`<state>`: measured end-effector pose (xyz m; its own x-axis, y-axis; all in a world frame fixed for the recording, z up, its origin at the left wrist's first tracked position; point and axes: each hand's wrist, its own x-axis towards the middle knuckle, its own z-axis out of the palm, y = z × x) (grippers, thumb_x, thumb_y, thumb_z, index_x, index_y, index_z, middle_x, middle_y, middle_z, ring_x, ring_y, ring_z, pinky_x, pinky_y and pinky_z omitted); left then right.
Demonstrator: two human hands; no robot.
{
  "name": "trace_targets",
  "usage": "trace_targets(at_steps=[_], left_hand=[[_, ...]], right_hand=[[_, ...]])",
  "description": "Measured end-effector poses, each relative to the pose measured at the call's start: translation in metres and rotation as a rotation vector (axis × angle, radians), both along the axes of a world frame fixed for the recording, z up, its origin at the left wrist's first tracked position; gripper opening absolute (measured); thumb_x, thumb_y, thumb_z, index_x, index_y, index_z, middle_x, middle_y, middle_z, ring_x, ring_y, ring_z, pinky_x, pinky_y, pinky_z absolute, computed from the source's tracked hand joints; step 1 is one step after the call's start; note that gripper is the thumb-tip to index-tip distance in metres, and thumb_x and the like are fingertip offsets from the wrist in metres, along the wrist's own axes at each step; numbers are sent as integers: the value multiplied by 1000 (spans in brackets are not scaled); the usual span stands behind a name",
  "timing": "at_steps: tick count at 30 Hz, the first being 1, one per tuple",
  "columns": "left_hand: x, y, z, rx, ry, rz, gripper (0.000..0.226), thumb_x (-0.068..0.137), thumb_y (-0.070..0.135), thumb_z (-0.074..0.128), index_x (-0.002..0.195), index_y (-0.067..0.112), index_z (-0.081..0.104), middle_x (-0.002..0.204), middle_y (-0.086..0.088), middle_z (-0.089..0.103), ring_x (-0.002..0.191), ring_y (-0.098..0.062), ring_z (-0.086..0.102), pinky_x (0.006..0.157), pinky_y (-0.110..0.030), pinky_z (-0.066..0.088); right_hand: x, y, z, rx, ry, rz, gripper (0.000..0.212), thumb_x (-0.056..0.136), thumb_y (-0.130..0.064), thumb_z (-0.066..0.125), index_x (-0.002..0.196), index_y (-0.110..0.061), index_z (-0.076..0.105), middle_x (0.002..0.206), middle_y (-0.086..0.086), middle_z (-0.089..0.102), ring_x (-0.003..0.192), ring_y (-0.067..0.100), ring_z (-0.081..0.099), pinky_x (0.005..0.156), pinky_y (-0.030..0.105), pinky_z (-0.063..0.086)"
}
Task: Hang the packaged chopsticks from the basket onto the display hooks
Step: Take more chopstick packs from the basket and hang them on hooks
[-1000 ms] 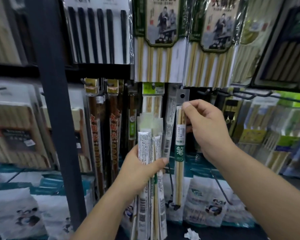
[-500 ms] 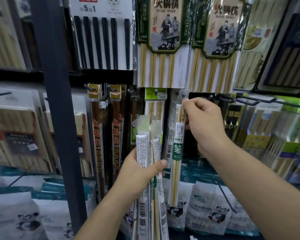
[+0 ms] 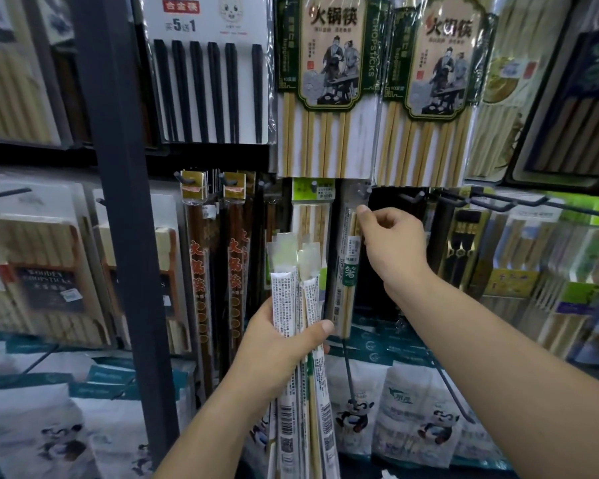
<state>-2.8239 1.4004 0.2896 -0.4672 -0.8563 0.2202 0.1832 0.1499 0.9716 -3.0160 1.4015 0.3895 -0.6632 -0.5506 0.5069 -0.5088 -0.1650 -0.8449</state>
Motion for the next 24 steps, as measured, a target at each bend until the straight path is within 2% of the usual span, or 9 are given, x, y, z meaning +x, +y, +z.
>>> trace_targets(at_steps=[4, 6, 8, 11, 14, 17, 19, 24], left_hand=[[-1, 2, 1, 0, 26, 13, 35, 83, 18, 85, 112, 27, 67, 94, 13, 79, 80, -5, 76, 62, -11, 55], [-1, 2, 1, -11, 32, 16, 35, 83, 20, 85, 112, 29, 67, 97, 13, 79, 85, -5, 76, 68, -16, 57], [-2, 2, 2, -36, 37, 23, 34, 82, 23, 86, 109, 34, 68, 100, 12, 79, 91, -6, 75, 73, -19, 57], [-2, 4, 5, -80, 86, 17, 37, 78, 24, 88, 110, 32, 71, 105, 6, 79, 96, -11, 76, 75, -19, 58], [-1, 5, 5, -93, 112, -14, 42, 81, 18, 85, 120, 23, 69, 111, 2, 78, 102, -15, 75, 80, -20, 58], [-2, 4, 2, -106, 101, -13, 44, 78, 13, 86, 117, 23, 68, 108, 4, 79, 100, -12, 75, 78, -17, 57], [-2, 4, 0, -105, 99, -22, 47, 75, 18, 87, 117, 22, 67, 108, 4, 79, 101, -12, 75, 78, -17, 57], [-1, 1, -2, -98, 89, -17, 52, 74, 31, 89, 121, 26, 67, 113, 3, 78, 106, -15, 74, 83, -23, 59]], right_hand=[[12, 15, -13, 3, 14, 0, 22, 96, -44, 65, 96, -23, 64, 84, -8, 63, 74, -1, 60, 57, 12, 40], [24, 29, -21, -7, 46, 107, 17, 96, -43, 66, 92, -26, 64, 81, -4, 62, 69, -5, 57, 57, 9, 44], [38, 43, -30, 72, 60, 304, 21, 93, -44, 68, 81, -27, 67, 78, 4, 67, 65, 0, 59, 59, 15, 50], [53, 58, -40, 213, 47, 492, 17, 87, -40, 76, 86, -24, 72, 79, 3, 71, 65, 8, 65, 61, 23, 57], [55, 61, -43, 253, -2, 511, 17, 86, -27, 81, 93, -16, 71, 79, 5, 69, 65, 12, 65, 60, 23, 54], [51, 62, -43, 269, -129, 559, 20, 86, -20, 80, 94, -6, 68, 79, 11, 63, 64, 14, 62, 59, 25, 54], [49, 62, -42, 266, -170, 570, 21, 87, -19, 80, 92, -3, 67, 78, 12, 61, 63, 14, 60, 59, 25, 54], [45, 67, -40, 268, -113, 562, 21, 89, -20, 78, 104, -12, 66, 87, 13, 67, 68, 16, 62, 60, 25, 54]])
